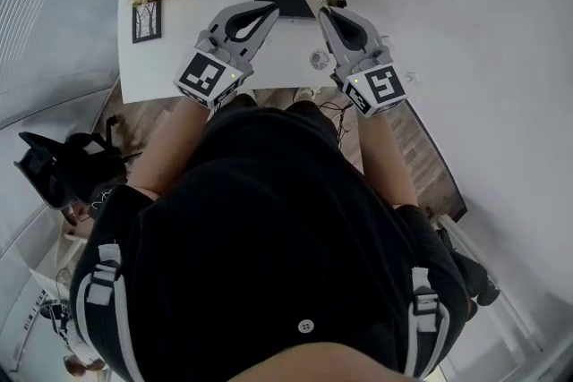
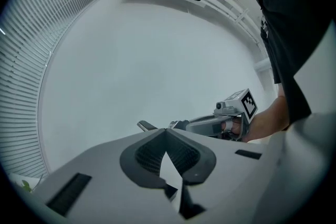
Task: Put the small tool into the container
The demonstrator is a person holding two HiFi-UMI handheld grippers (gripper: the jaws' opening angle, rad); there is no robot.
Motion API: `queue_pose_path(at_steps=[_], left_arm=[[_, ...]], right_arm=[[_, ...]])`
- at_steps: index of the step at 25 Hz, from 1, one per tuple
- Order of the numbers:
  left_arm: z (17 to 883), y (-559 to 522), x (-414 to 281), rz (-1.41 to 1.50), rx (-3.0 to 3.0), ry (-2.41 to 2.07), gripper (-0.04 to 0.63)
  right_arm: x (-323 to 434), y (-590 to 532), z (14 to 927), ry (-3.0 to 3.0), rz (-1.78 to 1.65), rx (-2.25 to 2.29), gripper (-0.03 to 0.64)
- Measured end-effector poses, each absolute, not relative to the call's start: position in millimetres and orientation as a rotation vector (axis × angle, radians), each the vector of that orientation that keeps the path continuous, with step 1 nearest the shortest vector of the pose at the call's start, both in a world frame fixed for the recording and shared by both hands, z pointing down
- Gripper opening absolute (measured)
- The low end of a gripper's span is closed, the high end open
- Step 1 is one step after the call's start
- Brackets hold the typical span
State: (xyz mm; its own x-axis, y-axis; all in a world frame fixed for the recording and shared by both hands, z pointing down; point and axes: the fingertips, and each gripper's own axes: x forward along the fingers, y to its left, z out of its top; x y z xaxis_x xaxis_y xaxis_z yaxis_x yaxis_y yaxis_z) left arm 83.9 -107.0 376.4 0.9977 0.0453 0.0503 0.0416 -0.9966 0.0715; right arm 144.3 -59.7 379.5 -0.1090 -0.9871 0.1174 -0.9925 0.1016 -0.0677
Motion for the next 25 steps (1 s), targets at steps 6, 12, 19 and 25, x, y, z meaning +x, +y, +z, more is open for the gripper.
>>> queue_pose_path(at_steps=[6,12,19,25], left_arm=[[389.5,-120.3,109.1,0.081,3.036,-0.132,0.008],[408.5,-133.6,122.4,0.1,3.035,-0.394,0.008],[436.9,-149.8,121.5,0.09,2.977,-0.637,0.008],[460.6,-152.7,119.3,0.129,2.928,-0.772,0.008]], right_arm=[[176.3,-85.4,416.1,-2.377,0.273,1.837,0.017],[195.1,-111.8,468.6,-2.435,0.373,1.592,0.017],[197.5,-132.1,539.4,-2.418,0.483,1.365,0.018],[194.1,-139.8,588.8,-2.367,0.569,1.261,0.018]])
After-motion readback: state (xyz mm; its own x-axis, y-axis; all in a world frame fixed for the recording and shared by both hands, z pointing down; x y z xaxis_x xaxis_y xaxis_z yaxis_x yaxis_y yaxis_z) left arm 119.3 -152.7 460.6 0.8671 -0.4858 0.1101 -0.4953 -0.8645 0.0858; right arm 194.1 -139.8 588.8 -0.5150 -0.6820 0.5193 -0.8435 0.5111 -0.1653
